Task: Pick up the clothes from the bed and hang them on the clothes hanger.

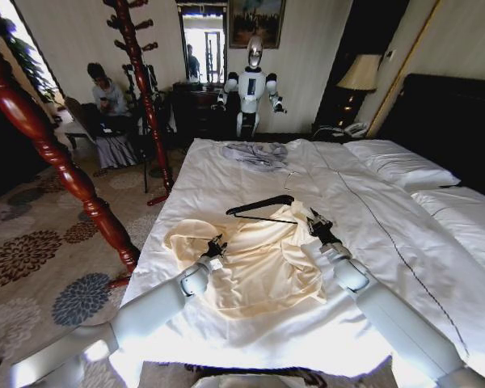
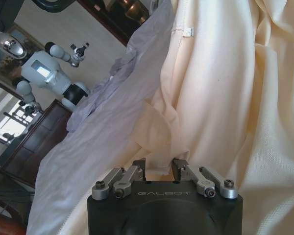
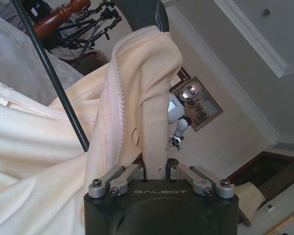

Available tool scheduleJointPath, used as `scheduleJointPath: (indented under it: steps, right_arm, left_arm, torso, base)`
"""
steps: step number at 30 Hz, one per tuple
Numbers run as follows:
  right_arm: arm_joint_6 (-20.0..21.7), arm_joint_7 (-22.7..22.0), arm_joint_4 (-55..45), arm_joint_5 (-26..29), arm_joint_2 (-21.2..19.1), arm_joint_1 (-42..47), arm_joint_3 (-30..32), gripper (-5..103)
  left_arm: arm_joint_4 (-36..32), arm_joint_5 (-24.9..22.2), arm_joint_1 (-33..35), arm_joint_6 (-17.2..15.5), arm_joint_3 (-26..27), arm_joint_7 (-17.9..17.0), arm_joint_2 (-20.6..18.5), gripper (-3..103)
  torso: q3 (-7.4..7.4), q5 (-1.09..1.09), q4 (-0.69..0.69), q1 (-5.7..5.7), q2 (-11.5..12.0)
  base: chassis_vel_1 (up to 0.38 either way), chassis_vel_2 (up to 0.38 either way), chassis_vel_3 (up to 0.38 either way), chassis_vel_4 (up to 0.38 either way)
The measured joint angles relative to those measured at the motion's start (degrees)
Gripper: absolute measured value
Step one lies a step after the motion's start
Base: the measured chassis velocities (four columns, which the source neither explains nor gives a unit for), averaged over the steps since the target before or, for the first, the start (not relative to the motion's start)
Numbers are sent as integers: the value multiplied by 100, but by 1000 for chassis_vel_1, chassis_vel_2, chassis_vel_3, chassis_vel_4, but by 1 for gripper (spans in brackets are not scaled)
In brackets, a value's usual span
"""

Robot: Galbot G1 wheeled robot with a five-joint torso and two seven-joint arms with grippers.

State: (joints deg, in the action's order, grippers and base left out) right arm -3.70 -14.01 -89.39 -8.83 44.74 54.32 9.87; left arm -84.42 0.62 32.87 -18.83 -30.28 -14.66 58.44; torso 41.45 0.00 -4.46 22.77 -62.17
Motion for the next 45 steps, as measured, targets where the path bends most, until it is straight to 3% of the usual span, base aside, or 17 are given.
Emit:
scheduleJointPath:
  steps: [4, 5, 9, 16, 21, 23, 25, 26, 29, 30, 35, 36, 41, 45]
  right_arm:
    - [0, -1, 1, 0, -2, -1, 0, 18]
    - [0, -2, 1, 2, -4, -1, 1, 18]
    - [0, -6, -3, 7, -4, 5, 9, 18]
    - [7, -15, -46, 20, -9, 33, 41, 18]
    - [42, -29, -113, 104, -33, 39, 123, 18]
    - [69, -35, -152, 182, -61, 55, 155, 18]
    - [98, -44, -178, 279, -73, 44, 187, 18]
    - [98, -44, -178, 279, -73, 44, 187, 18]
    - [195, -69, -290, 514, -138, -35, 206, 18]
    - [195, -69, -290, 514, -138, -35, 206, 18]
    - [319, -88, -509, 793, -310, -133, 228, 18]
    - [319, -88, -509, 793, -310, -133, 228, 18]
    - [329, -64, -710, 877, -490, -73, 267, 18]
    - [263, -28, -766, 794, -520, -22, 277, 18]
  left_arm:
    - [-15, -2, 7, 0, 9, 0, -20, 23]
    - [-19, -4, 10, 0, 25, 1, -34, 13]
    - [-1, -127, 10, 2, 122, 2, -27, 1]
    - [-17, -253, -27, -10, 261, -39, -34, 0]
    - [-335, -812, -56, -193, 452, -156, -185, 0]
    - [-461, -1317, -123, -285, 508, -207, -291, 0]
    - [-539, -2116, -228, -395, 612, -303, -353, 0]
    - [-539, -2116, -228, -395, 612, -303, -353, 0]
    - [-710, -3068, -421, -568, 817, -458, -411, 0]
    - [-710, -3068, -421, -568, 817, -458, -411, 0]
    - [-1173, -4235, -882, -742, 1113, -566, -685, 0]
    - [-1173, -4235, -882, -742, 1113, -566, -685, 0]
    - [-1459, -5140, -1192, -846, 1395, -631, -985, 0]
    - [-1529, -5347, -1250, -850, 1532, -634, -1154, 0]
  torso:
    - [0, 0, 0, 0, 0]
    - [0, 0, 0, 0, 0]
    - [0, 0, 0, 0, 0]
    - [0, 0, 0, 0, 0]
    - [0, 0, 0, 0, 0]
    - [0, 0, 0, 0, 0]
    - [0, 0, 0, 0, 0]
    - [0, 0, 0, 0, 0]
    - [0, 0, 0, 0, 0]
    - [0, 0, 0, 0, 0]
    - [0, 0, 0, 0, 0]
    - [0, 0, 0, 0, 0]
    - [0, 0, -1, -1, 0]
    - [0, -1, 0, 0, 0]
  base:
    - [0, 0, 0, 0]
    - [0, 0, 0, 0]
    - [0, 0, 0, 0]
    - [0, 0, 0, 0]
    - [0, 0, 0, 0]
    - [0, 0, 0, 0]
    - [0, 0, 0, 0]
    - [0, 0, 0, 0]
    - [0, 0, 0, 0]
    - [0, 0, 0, 0]
    - [0, 0, 0, 0]
    - [0, 0, 0, 0]
    - [0, 0, 0, 0]
    - [0, 0, 0, 0]
